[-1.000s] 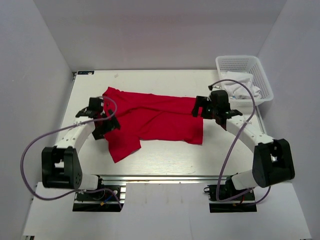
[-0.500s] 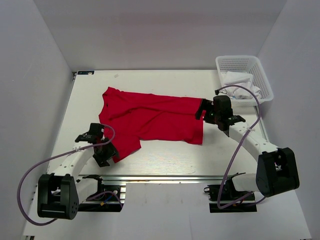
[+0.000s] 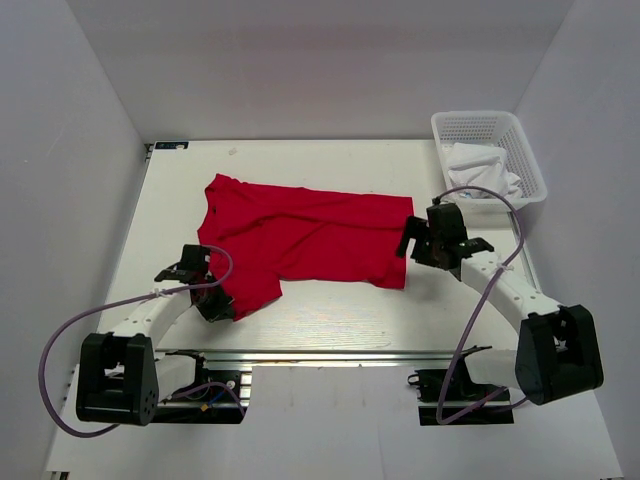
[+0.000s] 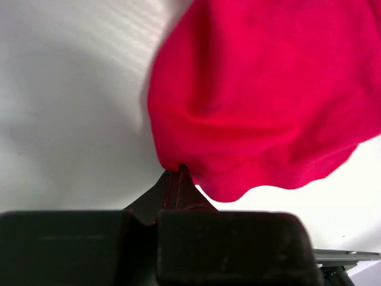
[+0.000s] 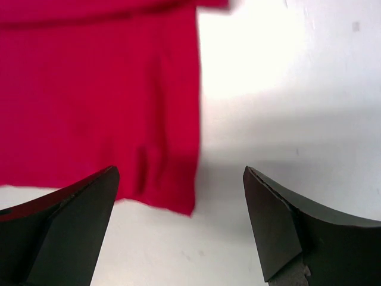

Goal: Fold and stack the t-shirts
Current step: Grap the side of the flattened tshirt closest away from the robot with both arms

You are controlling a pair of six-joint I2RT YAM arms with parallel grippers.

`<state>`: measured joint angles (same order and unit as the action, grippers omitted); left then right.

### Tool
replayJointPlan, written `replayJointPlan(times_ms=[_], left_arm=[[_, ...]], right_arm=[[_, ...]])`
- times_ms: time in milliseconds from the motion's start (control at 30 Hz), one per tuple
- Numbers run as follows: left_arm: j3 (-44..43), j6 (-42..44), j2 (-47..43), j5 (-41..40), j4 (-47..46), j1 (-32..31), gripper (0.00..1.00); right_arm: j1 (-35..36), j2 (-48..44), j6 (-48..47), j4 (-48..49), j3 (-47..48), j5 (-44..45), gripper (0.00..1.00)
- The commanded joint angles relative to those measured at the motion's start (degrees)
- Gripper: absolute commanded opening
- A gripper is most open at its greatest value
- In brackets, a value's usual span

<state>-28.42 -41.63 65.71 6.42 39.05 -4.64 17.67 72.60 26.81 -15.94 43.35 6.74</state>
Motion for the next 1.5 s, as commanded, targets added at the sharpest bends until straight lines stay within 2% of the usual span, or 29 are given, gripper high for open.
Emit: replayJointPlan(times_ms=[0,133,233,300,367,600,667,700,733,833,867,900,933,1267,1367,1467], left_arm=[[2.2,1.6,0.6,-0.9,-2.8,-0.2,0.00],[1.6,2.9,-2.2,-0.9,-2.1,-0.2,0.00],[1.1,3.4,-3.6,-0.3,-2.1,-0.2,0.00],[1.1,3.4,-3.6,-0.3,-1.6,-0.2,0.00],[1.1,3.4,-3.6,-0.3,-1.6,-0.2,0.00],[1.6,3.4,-3.1,0.8,-2.7,-0.2,0.00],[1.1,3.4,-3.0,0.8,-2.0,-0.2,0.00],[1.1,3.4,-3.0,0.8,-2.0,-0.2,0.00],[1.1,3.4,-3.0,0.8,-2.0,-0.2,0.00],[0.0,3.4,-3.7,0.3,-0.8,-0.2,0.00],[-0.1,3.4,-3.7,0.3,-0.8,-0.2,0.00],[-0.1,3.4,-4.4,-0.3,-0.2,-0.2,0.00],[-0.7,3.4,-4.4,-0.4,0.7,-0.2,0.00],[-2.5,-0.4,-6.2,-4.4,6.1,-0.2,0.00],[-3.1,0.7,-5.7,-4.4,6.1,-0.2,0.00],[-5.8,4.0,-5.7,-1.0,5.6,-0.2,0.00]], right_arm=[[0.3,-2.4,1.1,-8.6,-1.3,-0.4,0.90],[1.0,-2.0,3.0,-11.2,-4.1,-4.6,0.85],[1.5,-0.4,4.9,-9.0,-5.1,-6.0,0.80],[1.8,0.8,5.4,-5.4,-6.2,-10.0,0.77],[2.3,2.6,6.0,-2.7,-6.9,-12.1,0.77],[3.2,7.1,6.5,1.4,-7.5,-11.7,0.65],[3.1,7.9,7.1,2.3,-7.1,-10.7,0.54],[3.1,8.2,7.2,2.3,-7.1,-10.6,0.54],[3.2,8.2,7.4,2.7,-7.3,-10.3,0.45],[3.2,8.2,8.0,2.3,-7.8,-9.2,0.27],[3.1,7.8,8.3,1.8,-8.0,-8.5,0.12],[3.0,7.5,8.3,-0.3,-7.9,-8.0,0.04],[3.1,7.1,8.6,-1.4,-7.8,-5.1,0.00],[2.5,-1.8,4.1,-17.7,-8.8,5.9,0.00],[2.3,-1.5,3.3,-17.8,-9.2,5.5,0.00],[2.5,-0.3,2.1,-15.8,-8.1,2.2,0.00]])
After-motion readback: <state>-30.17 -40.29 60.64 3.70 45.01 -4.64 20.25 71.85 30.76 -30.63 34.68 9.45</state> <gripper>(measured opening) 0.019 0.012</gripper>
